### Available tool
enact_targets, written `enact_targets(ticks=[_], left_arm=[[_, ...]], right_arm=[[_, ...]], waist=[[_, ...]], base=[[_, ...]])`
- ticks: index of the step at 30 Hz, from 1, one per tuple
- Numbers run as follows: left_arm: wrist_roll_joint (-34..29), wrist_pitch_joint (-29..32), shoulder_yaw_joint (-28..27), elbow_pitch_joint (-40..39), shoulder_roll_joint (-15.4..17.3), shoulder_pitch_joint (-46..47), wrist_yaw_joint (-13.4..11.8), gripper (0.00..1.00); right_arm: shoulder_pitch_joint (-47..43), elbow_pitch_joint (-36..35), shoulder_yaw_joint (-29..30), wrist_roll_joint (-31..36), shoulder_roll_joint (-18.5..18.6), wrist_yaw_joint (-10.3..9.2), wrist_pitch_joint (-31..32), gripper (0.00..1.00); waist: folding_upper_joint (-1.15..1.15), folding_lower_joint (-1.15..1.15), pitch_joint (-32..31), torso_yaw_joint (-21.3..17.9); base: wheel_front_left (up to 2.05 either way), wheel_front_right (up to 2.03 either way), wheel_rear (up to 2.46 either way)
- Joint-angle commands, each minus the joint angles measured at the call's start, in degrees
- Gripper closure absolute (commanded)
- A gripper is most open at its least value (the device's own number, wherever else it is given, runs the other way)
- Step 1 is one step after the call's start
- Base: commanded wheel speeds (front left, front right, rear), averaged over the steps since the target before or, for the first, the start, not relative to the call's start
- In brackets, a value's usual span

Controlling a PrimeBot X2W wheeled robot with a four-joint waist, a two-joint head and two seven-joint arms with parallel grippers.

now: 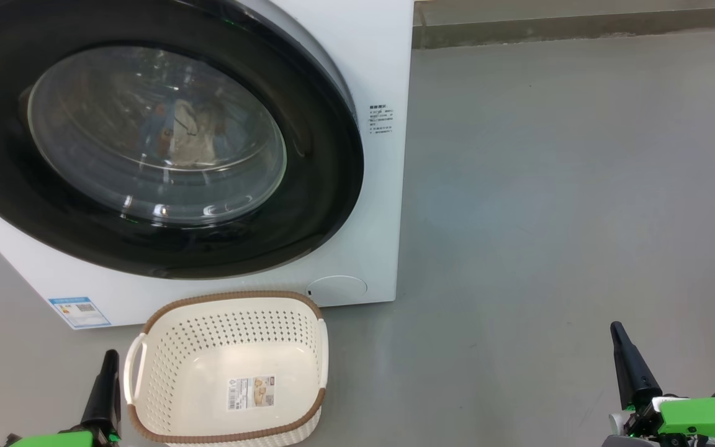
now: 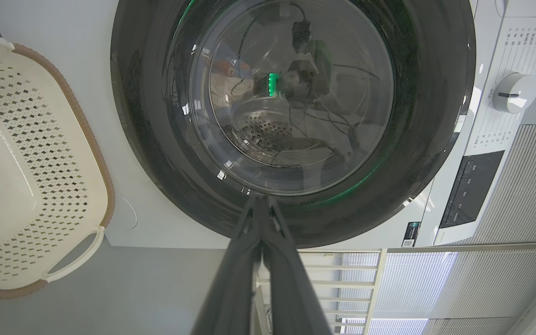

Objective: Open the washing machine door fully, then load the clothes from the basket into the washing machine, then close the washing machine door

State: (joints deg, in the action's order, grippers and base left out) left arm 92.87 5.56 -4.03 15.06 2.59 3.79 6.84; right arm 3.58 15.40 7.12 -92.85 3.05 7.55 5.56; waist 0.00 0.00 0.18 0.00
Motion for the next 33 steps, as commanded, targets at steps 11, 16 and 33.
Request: enact_targets(ticks=[11,16,33], left_arm=[[-0.36,0.58,-2.07,-1.03,0.63,2.36,0.65,1.00],[-0.39,0.61,-2.11,-1.02,0.60,2.36,0.65,1.00],[-0.47,0.69,-2.21,-1.02,0.53,2.37,0.65,1.00]], right_arm=[[2.56,-1.40,-1.03,0.34,0.16,-0.06,0.58,1.00],[2.57,-1.39,-0.99,0.37,0.14,-0.06,0.61,1.00],[2.58,-1.39,-0.89,0.45,0.07,-0.06,0.69,1.00]], waist=[[0.00,0.00,0.00,0.00],[0.00,0.00,0.00,0.00],[0.00,0.00,0.00,0.00]], base=[[0.00,0.00,0.00],[0.00,0.00,0.00],[0.00,0.00,0.00]])
